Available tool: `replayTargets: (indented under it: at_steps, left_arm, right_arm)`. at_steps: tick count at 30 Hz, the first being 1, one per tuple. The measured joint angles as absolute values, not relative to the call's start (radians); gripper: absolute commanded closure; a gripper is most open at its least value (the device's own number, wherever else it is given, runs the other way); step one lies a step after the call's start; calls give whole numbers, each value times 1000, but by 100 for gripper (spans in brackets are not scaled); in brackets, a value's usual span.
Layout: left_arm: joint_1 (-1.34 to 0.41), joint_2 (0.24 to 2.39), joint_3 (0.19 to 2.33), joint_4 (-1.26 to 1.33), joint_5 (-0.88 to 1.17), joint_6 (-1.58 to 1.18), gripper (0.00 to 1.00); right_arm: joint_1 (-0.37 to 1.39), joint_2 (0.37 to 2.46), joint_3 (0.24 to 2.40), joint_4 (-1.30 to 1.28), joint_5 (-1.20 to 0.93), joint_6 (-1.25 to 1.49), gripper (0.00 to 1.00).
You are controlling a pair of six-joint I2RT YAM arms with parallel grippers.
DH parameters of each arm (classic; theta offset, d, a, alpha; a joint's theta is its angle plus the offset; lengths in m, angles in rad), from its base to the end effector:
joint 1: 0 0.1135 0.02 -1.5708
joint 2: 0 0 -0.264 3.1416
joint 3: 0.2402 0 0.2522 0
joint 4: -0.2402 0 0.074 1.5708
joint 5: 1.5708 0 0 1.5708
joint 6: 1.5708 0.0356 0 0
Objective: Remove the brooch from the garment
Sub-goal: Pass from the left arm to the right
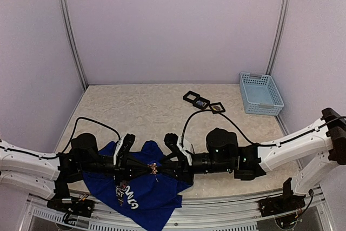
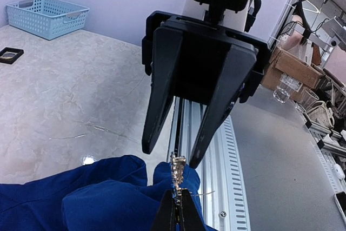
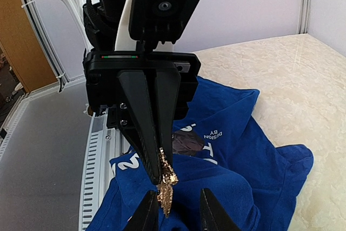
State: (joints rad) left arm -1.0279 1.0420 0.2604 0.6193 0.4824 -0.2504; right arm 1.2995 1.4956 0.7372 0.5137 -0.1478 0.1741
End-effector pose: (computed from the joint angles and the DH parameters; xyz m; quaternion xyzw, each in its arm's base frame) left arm 0.0928 -0.1859 0.1944 0.4236 0.6262 -0.5211 0.3960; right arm 0.0821 0.3147 0.2254 -0.4577 0.6405 0.4555 0.4155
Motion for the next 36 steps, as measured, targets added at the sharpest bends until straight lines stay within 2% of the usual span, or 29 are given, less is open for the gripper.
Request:
replayTargets:
  at_steps: [5,8,12,15,17,19,21,25,36]
  left_arm:
    - [-1028,1046,260,621,494,-250,100]
    - [-1028,1054,260,620,492,-250,100]
    - [-1028,1056,259,617,485,-237,100]
    - [-1028,1056,259,615,482,-237,69]
    - [-1029,1056,260,613,484,-237,42]
    - [-1034,1048,260,609,484,-236,26]
    - [-1034,1029,259,602,477,-236,16]
    - [-1034,962,249,597,444,-234,6]
    - [-1038,944,244,573,358,-234,6]
  right_arm:
    - [1299,1530,758,510,-154,182,85]
    - [1299,1546,768,505,-167,191,100]
    - [1296,1555,776,495,-176,209,100]
    - [1296,1555,778,492,-179,208,100]
    - [1296,1556,779,488,-174,200,100]
    - [1296,1556,779,482,-165,195,100]
    - [1296,1556,779,476,-154,189,100]
    - [1296,1556,779,465,-132,176,100]
    - [1301,1555,794,400,-31,119,100]
